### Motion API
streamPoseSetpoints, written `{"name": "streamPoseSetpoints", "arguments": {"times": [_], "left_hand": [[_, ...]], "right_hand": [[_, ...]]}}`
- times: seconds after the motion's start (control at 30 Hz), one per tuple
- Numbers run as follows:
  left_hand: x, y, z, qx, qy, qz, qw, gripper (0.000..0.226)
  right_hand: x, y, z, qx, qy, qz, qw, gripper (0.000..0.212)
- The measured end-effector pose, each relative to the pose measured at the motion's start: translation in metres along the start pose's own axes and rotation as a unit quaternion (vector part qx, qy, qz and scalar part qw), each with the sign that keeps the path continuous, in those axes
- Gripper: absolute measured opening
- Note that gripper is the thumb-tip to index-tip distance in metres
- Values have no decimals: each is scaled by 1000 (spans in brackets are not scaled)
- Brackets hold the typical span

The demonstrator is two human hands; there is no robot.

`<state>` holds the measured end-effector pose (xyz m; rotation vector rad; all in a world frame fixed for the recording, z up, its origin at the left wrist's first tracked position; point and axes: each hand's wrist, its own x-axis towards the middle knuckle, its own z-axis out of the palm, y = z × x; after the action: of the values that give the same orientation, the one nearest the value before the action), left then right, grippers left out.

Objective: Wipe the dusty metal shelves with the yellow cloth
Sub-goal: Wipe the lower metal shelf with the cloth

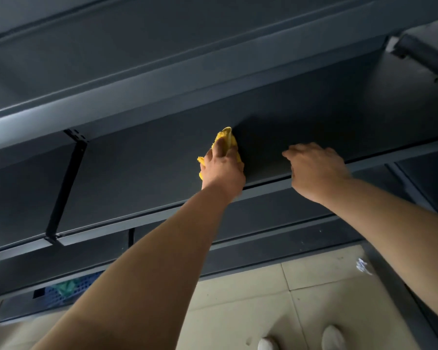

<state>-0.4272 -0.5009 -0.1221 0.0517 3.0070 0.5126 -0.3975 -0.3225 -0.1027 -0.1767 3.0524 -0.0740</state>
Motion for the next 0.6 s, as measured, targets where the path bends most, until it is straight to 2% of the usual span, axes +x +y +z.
{"name": "streamPoseSetpoints", "arguments": {"times": [0.17, 0.37, 0.6], "left_hand": [[32, 51, 13, 7, -41, 57, 998, 49], [77, 128, 35, 11, -69, 118, 991, 49], [125, 200, 55, 36, -54, 153, 986, 51]], "right_hand": [[-1, 53, 3, 23, 11, 37, 999, 51], [0, 117, 6, 3, 53, 73, 996, 48], [13, 168, 8, 27, 106, 28, 994, 35]]}}
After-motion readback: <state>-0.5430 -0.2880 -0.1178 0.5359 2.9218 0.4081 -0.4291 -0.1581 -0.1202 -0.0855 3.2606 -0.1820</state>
